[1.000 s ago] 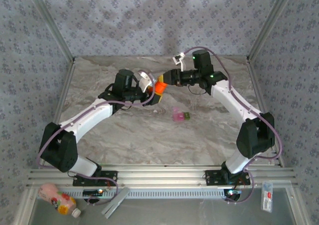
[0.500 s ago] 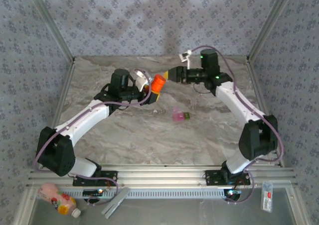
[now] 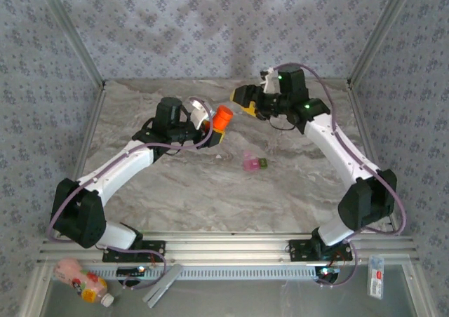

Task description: Sort the pills into containers

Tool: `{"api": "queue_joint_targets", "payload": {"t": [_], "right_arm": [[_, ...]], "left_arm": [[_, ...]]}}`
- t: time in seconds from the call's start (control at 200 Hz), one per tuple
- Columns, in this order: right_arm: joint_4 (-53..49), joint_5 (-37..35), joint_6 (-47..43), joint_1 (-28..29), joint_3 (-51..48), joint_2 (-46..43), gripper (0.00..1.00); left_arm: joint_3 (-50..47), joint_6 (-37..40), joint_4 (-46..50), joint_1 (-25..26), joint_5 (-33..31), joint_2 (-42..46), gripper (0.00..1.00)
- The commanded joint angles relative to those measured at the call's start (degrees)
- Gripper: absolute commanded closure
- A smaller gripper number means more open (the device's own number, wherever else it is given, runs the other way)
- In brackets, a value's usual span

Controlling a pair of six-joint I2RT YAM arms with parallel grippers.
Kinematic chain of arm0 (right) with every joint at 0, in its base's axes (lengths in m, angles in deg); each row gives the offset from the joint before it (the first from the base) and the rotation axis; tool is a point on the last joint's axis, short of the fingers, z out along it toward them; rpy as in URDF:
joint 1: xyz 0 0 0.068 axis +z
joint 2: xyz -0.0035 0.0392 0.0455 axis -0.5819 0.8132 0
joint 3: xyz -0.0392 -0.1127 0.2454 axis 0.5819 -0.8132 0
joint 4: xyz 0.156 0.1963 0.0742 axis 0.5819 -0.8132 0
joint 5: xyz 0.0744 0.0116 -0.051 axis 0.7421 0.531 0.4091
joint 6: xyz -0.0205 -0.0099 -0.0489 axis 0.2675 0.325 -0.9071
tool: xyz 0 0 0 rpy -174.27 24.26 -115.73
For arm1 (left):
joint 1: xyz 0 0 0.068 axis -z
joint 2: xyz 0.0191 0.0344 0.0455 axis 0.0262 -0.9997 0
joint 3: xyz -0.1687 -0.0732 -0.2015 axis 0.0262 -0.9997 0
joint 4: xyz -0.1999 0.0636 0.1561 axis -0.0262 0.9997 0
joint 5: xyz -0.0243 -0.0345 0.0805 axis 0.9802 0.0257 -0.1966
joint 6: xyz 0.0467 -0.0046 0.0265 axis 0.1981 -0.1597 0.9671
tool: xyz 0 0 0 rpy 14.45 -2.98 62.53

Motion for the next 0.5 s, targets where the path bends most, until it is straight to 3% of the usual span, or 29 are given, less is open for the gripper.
{"api": "queue_joint_targets", "payload": {"t": [0.0, 0.32, 0.495], "right_arm": [[-1.61, -1.57, 0.96, 1.77, 2.67, 1.6, 0.25], [-1.5, -0.87, 0.2, 4.68, 2.9, 3.02, 0.3], [-1.36, -0.35, -0.19, 4.98, 1.89, 2.76, 0.39]], "left_arm": [[1.85, 0.63, -0.76, 0.12, 1.35, -0.33, 1.0], [1.89, 0.44, -1.1, 0.18, 1.35, -0.77, 1.0], [1.94, 0.47, -1.2, 0.19, 1.35, -0.8, 1.0]]}}
